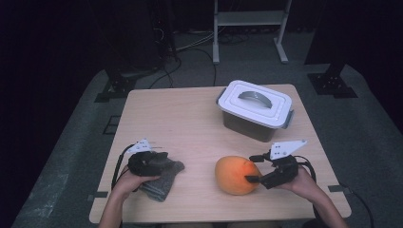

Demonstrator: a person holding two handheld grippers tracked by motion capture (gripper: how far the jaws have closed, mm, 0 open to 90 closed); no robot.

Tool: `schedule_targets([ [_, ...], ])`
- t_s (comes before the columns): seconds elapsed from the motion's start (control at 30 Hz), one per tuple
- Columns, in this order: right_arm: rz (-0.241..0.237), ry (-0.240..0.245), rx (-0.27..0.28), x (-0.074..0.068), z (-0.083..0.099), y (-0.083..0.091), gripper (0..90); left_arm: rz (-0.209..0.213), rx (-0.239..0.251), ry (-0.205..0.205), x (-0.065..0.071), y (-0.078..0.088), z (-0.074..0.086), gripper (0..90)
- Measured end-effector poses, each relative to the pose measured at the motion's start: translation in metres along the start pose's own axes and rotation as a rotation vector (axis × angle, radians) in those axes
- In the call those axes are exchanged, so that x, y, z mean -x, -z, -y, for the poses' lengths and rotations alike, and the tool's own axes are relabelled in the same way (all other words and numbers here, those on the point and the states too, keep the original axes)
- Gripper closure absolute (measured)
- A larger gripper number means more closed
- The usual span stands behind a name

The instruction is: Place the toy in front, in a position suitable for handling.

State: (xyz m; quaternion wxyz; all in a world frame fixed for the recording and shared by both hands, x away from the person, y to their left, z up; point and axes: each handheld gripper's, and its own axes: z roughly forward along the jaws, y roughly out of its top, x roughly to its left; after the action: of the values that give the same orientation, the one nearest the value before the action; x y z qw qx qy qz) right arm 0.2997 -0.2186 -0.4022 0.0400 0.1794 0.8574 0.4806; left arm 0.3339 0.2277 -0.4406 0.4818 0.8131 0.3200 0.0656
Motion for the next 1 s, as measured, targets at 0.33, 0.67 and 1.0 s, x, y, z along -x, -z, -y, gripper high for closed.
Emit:
schedule_targets([
  [0.33, -0.033, 0.066, -0.043, -0.007, -0.016, -0.025, 59.6, 0.043, 0.038, -0.005, 0.006, 0.002, -0.002, 36.9],
  [0.67, -0.014, 0.112, 0.027, 0.029, -0.043, -0.043, 63.8, 0.054, 0.072, 0.0, 0.007, 0.003, -0.007, 36.2],
  [1.0, -0.084, 0.179, -0.018, 0.01, -0.028, -0.051, 38.8, 0.06, 0.064, 0.009, 0.008, 0.002, -0.004, 34.7],
])
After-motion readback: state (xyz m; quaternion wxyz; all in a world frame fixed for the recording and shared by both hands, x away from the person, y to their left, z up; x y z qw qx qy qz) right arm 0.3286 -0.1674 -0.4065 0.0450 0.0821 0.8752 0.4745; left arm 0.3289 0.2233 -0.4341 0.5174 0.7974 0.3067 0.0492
